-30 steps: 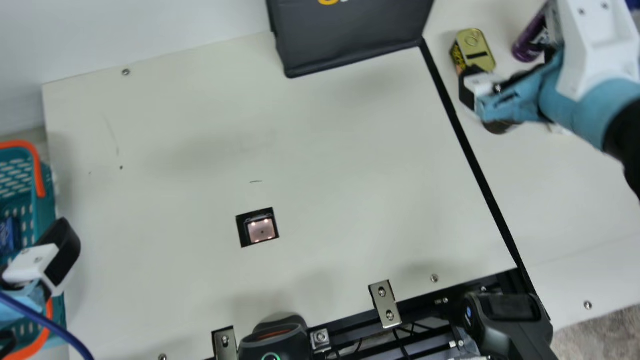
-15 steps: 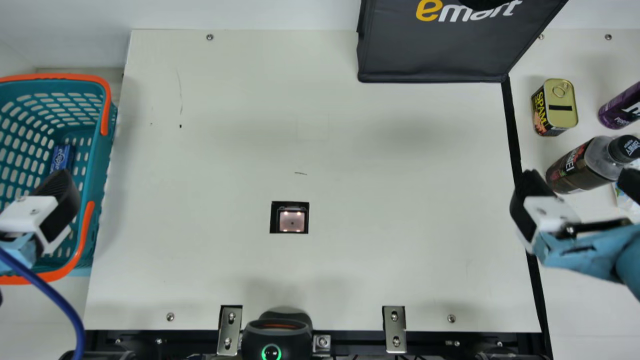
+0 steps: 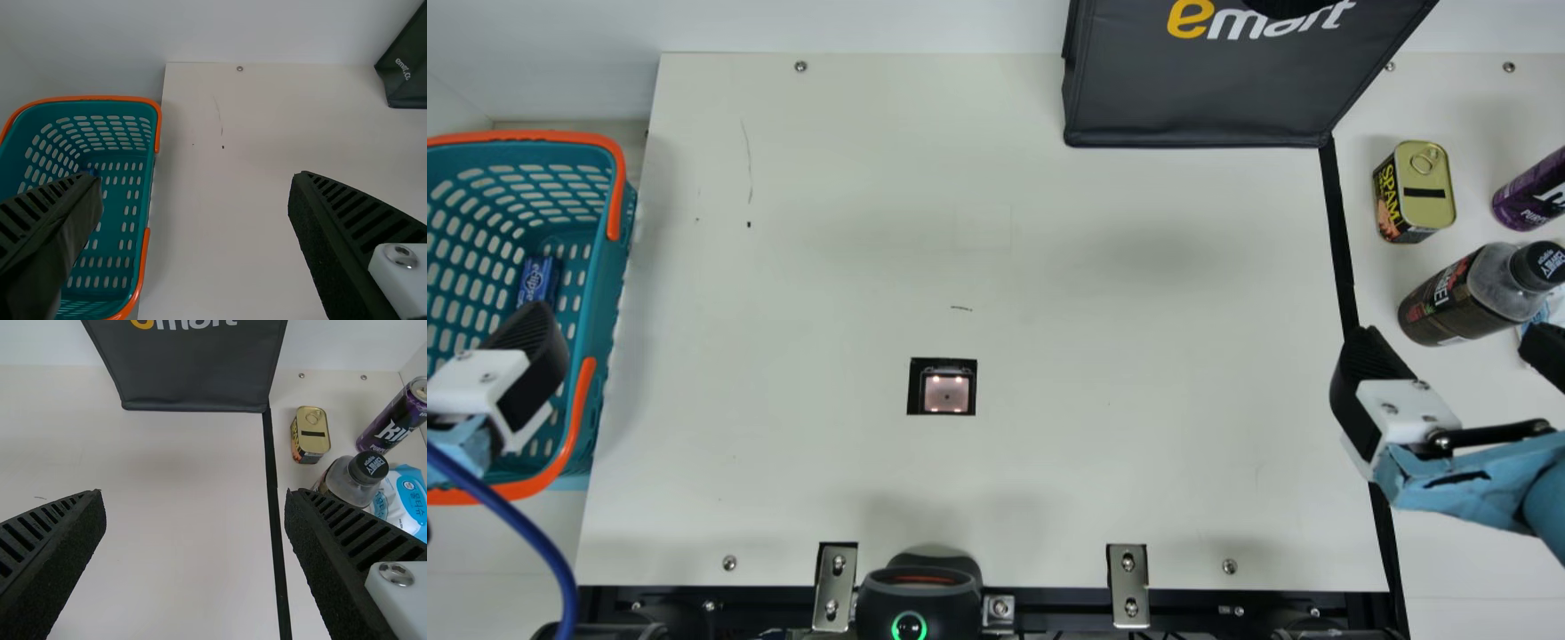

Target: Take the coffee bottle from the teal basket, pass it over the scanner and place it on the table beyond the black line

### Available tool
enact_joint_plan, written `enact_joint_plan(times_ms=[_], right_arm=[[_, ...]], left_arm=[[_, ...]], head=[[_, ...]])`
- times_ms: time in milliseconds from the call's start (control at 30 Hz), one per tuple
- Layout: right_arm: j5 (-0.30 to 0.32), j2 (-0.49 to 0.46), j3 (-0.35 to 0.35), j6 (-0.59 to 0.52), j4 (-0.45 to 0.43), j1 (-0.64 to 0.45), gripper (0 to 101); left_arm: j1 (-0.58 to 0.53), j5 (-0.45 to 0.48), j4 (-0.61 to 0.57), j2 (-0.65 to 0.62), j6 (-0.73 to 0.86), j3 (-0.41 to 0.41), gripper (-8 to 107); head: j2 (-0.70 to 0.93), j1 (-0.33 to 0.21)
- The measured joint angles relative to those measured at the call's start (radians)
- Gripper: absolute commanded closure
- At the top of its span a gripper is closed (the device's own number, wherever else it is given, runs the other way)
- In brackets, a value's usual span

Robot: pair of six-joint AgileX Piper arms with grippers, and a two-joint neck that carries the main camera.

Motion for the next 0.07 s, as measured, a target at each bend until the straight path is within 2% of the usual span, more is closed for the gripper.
enact_joint_plan(times_ms=[67], right_arm=[[0.0, 0.0, 0.0, 0.0, 0.0, 0.0, 6]], left_arm=[[0.0, 0.0, 0.0, 0.0, 0.0, 0.0, 9]], head=[[0.0, 0.0]])
